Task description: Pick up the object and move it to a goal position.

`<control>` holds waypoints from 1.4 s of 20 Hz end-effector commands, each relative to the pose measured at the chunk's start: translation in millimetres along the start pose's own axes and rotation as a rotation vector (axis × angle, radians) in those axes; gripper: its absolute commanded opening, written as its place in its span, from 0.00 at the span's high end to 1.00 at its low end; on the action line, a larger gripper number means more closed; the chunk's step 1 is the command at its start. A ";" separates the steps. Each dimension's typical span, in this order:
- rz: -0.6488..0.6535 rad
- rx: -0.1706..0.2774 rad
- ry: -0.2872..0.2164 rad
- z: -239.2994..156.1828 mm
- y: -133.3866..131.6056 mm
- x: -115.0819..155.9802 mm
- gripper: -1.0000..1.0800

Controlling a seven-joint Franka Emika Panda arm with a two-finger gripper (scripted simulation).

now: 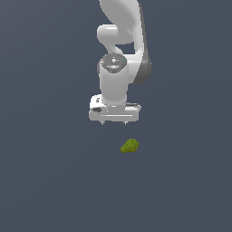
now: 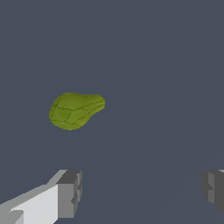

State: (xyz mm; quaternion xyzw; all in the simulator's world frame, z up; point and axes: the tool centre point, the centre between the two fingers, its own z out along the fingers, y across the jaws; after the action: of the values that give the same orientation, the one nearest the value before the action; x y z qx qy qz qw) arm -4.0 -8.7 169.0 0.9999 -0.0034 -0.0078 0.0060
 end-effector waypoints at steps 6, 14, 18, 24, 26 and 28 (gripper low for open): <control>-0.027 -0.007 -0.010 3.6 -1.8 -2.4 0.04; -0.065 -0.022 -0.031 10.3 -4.8 -8.4 0.04; -0.071 -0.021 -0.030 10.2 -4.9 -7.6 0.04; -0.127 -0.022 -0.030 12.9 -7.5 -5.4 0.04; -0.157 -0.022 -0.030 14.4 -8.8 -4.2 0.04; -0.193 -0.022 -0.030 16.0 -10.4 -2.7 0.04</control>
State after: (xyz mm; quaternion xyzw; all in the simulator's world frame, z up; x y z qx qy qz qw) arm -7.9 0.4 154.2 0.9964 0.0799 -0.0232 0.0163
